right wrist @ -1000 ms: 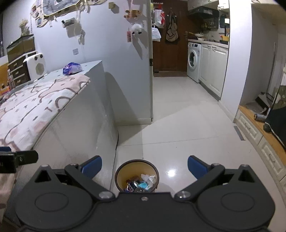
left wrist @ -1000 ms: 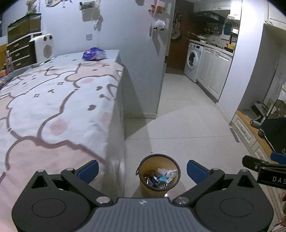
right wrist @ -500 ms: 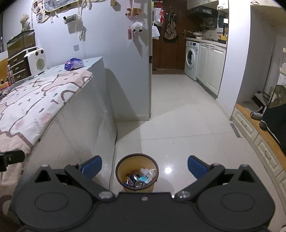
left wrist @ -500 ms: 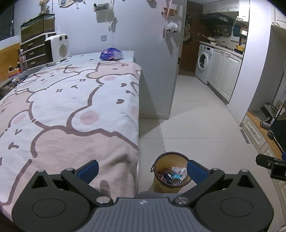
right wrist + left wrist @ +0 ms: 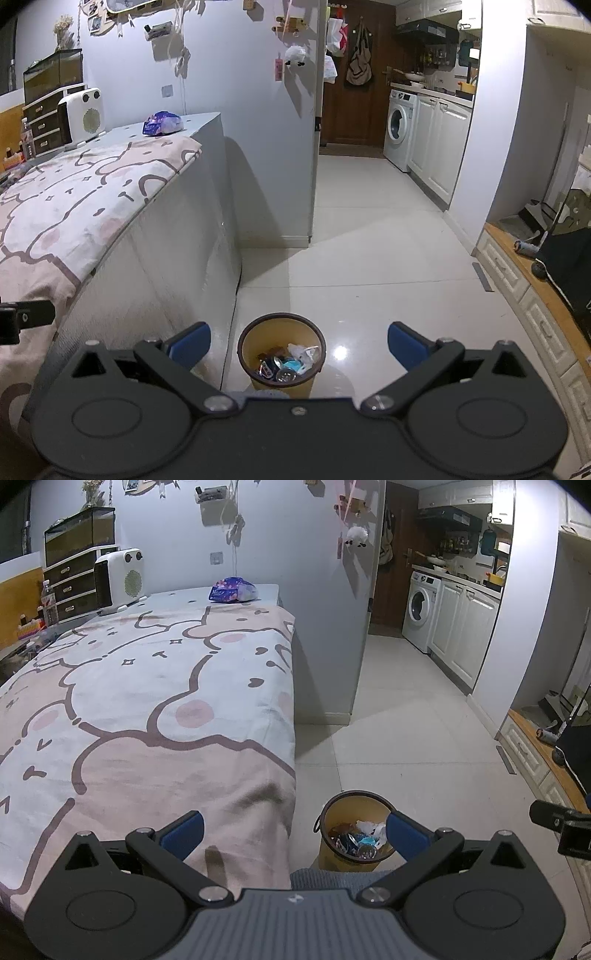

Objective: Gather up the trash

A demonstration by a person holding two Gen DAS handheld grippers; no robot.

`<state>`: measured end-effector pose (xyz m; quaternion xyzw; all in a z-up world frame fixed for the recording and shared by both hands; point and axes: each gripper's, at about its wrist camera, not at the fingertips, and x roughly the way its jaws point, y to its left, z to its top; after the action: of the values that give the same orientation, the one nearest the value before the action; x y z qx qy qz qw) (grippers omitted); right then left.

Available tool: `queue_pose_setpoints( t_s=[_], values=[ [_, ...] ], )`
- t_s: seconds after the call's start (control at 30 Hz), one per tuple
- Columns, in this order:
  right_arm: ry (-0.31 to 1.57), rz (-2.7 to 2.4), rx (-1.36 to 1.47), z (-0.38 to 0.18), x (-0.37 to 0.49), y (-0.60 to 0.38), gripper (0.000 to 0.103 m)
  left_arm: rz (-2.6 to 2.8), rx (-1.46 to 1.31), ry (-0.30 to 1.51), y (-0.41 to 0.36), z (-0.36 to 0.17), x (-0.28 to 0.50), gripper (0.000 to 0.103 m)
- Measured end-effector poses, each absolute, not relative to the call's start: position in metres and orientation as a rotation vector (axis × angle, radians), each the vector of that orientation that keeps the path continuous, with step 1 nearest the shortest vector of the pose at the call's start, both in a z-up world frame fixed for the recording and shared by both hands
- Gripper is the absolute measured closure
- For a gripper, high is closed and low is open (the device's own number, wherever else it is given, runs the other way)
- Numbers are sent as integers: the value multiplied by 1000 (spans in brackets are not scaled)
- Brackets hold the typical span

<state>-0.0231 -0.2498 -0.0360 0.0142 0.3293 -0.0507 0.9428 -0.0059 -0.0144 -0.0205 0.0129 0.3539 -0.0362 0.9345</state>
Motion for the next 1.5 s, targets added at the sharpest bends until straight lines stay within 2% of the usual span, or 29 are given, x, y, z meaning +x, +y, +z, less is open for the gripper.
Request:
queue_pose_setpoints(
  t_s=[1.5],
  values=[
    [686,-122,47,-39,-29,-251,0,-84,55,733,-22,-25,-10,0]
  ],
)
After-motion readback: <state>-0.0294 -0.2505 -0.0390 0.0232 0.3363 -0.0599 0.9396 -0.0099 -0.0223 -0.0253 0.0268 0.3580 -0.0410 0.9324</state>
